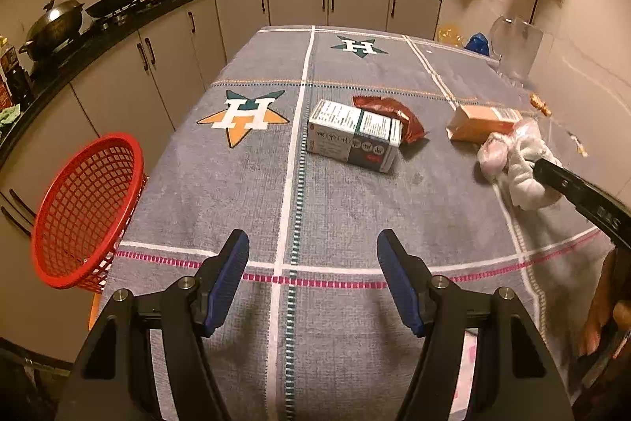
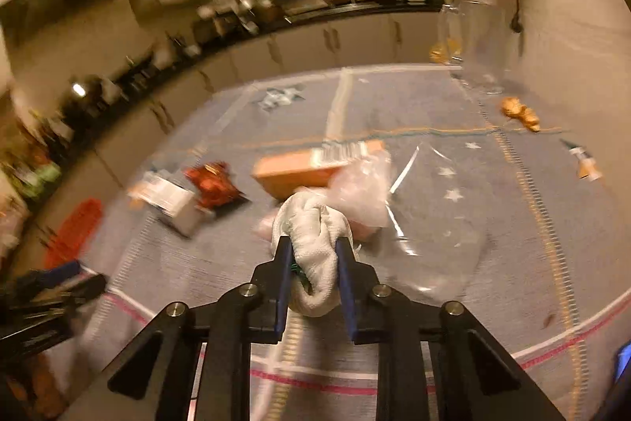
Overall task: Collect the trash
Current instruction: 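Grasp the white cloth with the right tool, then grasp the white printed medicine box with the left tool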
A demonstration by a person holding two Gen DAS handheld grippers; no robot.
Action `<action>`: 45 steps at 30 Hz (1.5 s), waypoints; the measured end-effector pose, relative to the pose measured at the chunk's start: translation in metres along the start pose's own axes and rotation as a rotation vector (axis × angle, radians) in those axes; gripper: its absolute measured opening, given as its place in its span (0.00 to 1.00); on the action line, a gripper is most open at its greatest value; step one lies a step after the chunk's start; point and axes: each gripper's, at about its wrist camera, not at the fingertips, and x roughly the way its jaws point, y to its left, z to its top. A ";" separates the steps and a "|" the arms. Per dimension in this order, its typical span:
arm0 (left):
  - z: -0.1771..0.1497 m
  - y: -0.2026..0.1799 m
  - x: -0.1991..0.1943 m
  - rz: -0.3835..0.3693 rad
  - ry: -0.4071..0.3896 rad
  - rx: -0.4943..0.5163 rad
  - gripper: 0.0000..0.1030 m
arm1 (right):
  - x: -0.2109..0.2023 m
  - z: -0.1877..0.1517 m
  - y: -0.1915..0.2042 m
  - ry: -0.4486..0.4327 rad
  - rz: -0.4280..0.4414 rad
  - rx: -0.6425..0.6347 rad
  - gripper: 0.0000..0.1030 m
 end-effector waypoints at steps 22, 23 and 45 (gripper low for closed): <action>0.099 0.017 0.088 -0.077 0.183 -0.462 0.64 | -0.024 0.004 -0.025 -0.136 0.190 0.164 0.23; 0.100 0.015 0.092 -0.072 0.189 -0.475 0.64 | -0.023 0.004 -0.027 -0.135 0.193 0.168 0.23; 0.080 -0.006 0.081 0.059 0.193 -0.075 0.58 | -0.022 0.003 -0.029 -0.117 0.203 0.169 0.23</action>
